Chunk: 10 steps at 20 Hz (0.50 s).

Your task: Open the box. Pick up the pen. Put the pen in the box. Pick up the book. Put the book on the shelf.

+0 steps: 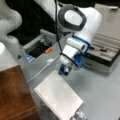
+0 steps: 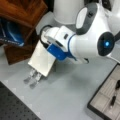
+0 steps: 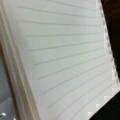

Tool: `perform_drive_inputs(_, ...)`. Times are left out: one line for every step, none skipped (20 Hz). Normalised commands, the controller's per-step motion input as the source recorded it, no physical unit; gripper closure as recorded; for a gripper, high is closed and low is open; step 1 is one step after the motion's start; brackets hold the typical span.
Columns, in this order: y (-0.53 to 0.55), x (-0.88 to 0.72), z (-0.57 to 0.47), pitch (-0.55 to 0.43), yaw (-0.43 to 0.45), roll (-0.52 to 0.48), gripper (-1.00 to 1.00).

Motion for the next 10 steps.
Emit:
perform_drive_inputs(-0.02, -0.16, -0.13, -0.011, 0.135, -0.446, -1.0)
perform_drive_inputs(-0.01, -0.16, -0.11, -0.018, 0.129, -0.416, -1.0)
perform_drive_inputs(-0.01, -0.17, -0.09, -0.025, 0.169, -0.372, -1.0)
perform_drive_inputs(-0.01, -0.17, -0.09, -0.035, 0.175, -0.327, -1.0)
perform_drive_inputs(-0.01, -0.17, -0.09, -0.045, 0.169, -0.3, -1.0)
perform_drive_inputs(0.01, -0.17, -0.1, -0.046, 0.145, -0.28, -1.0)
perform_drive_inputs(0.03, -0.16, -0.09, -0.052, 0.125, -0.271, -1.0)
perform_drive_inputs(0.05, -0.16, -0.09, -0.064, 0.112, -0.266, -1.0)
perform_drive_inputs(0.06, -0.15, -0.09, -0.073, 0.105, -0.259, -1.0)
perform_drive_inputs(0.06, -0.14, -0.09, -0.079, 0.107, -0.271, -1.0)
